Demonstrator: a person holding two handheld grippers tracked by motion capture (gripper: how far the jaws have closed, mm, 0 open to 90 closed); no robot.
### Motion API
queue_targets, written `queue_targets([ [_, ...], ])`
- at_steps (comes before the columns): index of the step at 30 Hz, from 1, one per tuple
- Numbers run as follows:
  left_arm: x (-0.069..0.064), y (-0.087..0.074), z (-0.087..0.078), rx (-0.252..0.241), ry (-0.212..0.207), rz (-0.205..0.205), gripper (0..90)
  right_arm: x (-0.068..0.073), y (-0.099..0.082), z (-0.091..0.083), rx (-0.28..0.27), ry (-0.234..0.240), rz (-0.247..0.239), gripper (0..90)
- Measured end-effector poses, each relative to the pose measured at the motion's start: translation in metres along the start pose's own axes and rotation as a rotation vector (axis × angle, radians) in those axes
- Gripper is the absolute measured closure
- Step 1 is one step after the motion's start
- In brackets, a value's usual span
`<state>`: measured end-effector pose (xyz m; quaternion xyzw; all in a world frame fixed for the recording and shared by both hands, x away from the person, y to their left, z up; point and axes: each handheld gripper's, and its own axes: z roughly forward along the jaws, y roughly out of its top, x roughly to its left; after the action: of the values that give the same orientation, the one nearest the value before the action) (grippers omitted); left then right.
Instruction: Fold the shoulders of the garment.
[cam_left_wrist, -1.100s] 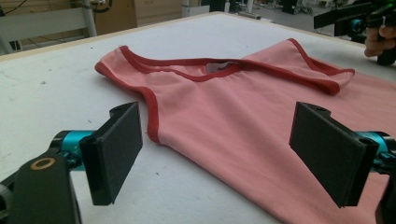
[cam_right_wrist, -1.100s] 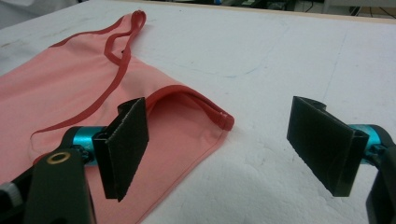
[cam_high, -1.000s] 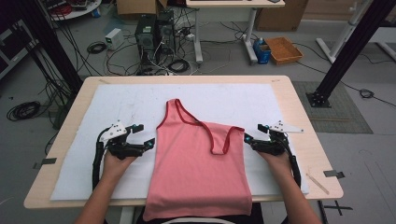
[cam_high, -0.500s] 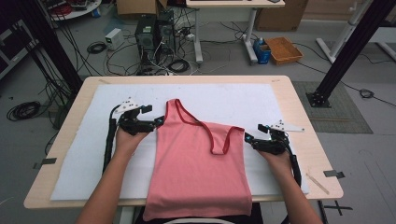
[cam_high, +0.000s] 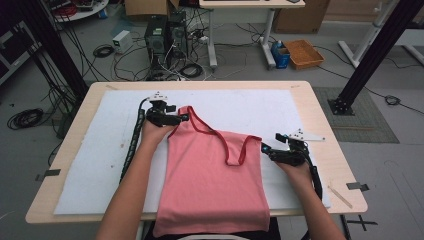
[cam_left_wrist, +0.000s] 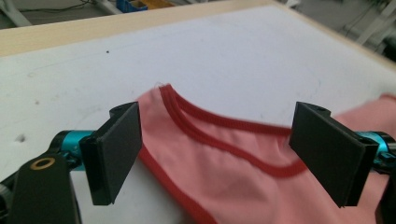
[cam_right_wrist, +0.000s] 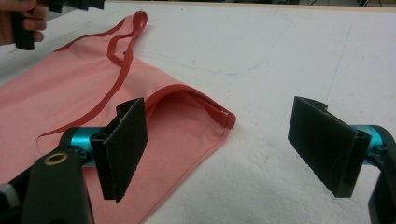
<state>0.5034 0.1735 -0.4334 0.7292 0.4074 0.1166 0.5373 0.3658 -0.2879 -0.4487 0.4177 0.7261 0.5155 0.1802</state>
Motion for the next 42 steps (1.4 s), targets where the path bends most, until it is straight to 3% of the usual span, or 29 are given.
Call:
queue_targets([
  [3,0.008,0.005,0.013,0.054,0.024,-0.018,17.2,0.000,0.000,0.000,0.005,0.000,-0.001,19.8],
  [8,0.011,0.014,0.028,0.118,0.075,0.007,17.2,-0.001,0.000,0.000,0.004,0.007,0.007,19.8],
  [10,0.012,0.014,0.031,0.111,0.067,0.004,17.7,-0.001,0.000,0.000,0.004,0.010,0.010,19.7],
  [13,0.013,0.012,0.037,0.167,0.080,0.010,17.9,-0.001,0.000,0.000,0.005,0.014,0.005,19.7],
  [19,0.014,0.009,0.048,0.218,0.079,0.014,21.8,-0.001,0.000,0.000,0.004,0.011,0.004,19.7],
  [26,0.006,0.009,0.053,0.267,0.129,0.125,55.0,0.000,0.000,0.000,0.006,0.009,-0.002,19.7],
  [28,0.005,0.008,0.053,0.262,0.106,0.126,67.8,0.000,0.000,0.000,0.005,0.009,-0.004,19.8],
  [31,0.001,0.007,0.053,0.250,0.096,0.150,78.3,0.001,0.000,0.000,0.008,0.007,-0.016,19.7],
  [36,-0.006,0.012,0.044,0.213,0.072,0.175,80.6,0.001,0.000,0.000,0.008,0.008,-0.006,19.8],
  [42,-0.028,0.025,0.011,0.140,0.038,0.244,80.6,0.000,0.000,0.001,0.009,0.004,-0.008,19.7],
])
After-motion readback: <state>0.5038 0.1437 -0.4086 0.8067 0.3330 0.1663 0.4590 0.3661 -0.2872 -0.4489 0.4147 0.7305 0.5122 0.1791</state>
